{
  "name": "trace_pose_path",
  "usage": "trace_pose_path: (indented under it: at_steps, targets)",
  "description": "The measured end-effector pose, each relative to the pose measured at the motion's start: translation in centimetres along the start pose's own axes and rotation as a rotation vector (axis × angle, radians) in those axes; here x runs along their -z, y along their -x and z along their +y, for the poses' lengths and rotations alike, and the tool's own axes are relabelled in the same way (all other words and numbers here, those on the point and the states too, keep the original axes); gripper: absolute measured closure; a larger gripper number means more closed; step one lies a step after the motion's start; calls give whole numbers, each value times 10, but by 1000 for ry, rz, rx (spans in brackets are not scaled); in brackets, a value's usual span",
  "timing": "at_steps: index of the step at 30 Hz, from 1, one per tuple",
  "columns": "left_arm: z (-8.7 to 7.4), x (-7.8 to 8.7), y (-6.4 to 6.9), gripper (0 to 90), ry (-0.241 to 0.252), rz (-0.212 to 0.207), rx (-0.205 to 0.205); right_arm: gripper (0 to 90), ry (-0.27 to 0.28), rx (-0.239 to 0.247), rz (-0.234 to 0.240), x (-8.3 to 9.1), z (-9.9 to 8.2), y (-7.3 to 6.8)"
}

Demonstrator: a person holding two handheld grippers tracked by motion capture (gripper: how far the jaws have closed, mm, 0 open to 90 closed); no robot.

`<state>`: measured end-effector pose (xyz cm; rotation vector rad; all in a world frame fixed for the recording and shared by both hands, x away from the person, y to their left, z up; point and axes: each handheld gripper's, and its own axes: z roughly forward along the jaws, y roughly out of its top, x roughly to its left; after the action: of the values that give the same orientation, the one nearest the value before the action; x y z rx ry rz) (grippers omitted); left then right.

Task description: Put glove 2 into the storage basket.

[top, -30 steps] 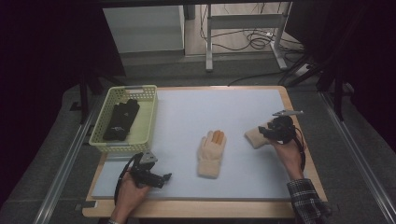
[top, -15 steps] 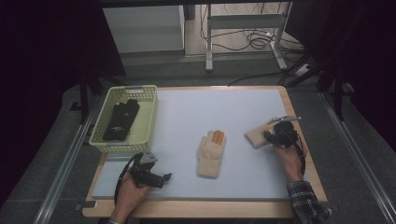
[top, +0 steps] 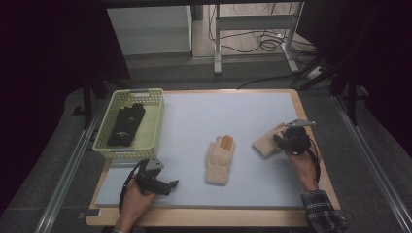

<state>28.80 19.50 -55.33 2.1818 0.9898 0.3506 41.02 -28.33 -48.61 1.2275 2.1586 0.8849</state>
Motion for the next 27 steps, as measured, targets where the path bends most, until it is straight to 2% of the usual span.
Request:
trace_pose_path:
  at_steps: [3,9,14,18,23,27]
  targets:
    - [0,0,0,3,1,0,2,620,16,27,31,9,6,-7]
    - [0,0,0,3,-2,0,-2,620,60,106,130,27,19,-24]
    - [0,0,0,3,-1,0,-2,620,97,207,266,37,29,-53]
    - [0,0,0,3,0,0,-3,620,109,284,368,37,35,-78]
    - [0,0,0,3,1,1,-2,620,103,373,471,30,40,-107]
    - [0,0,0,3,2,1,-1,620,97,416,529,22,42,-124]
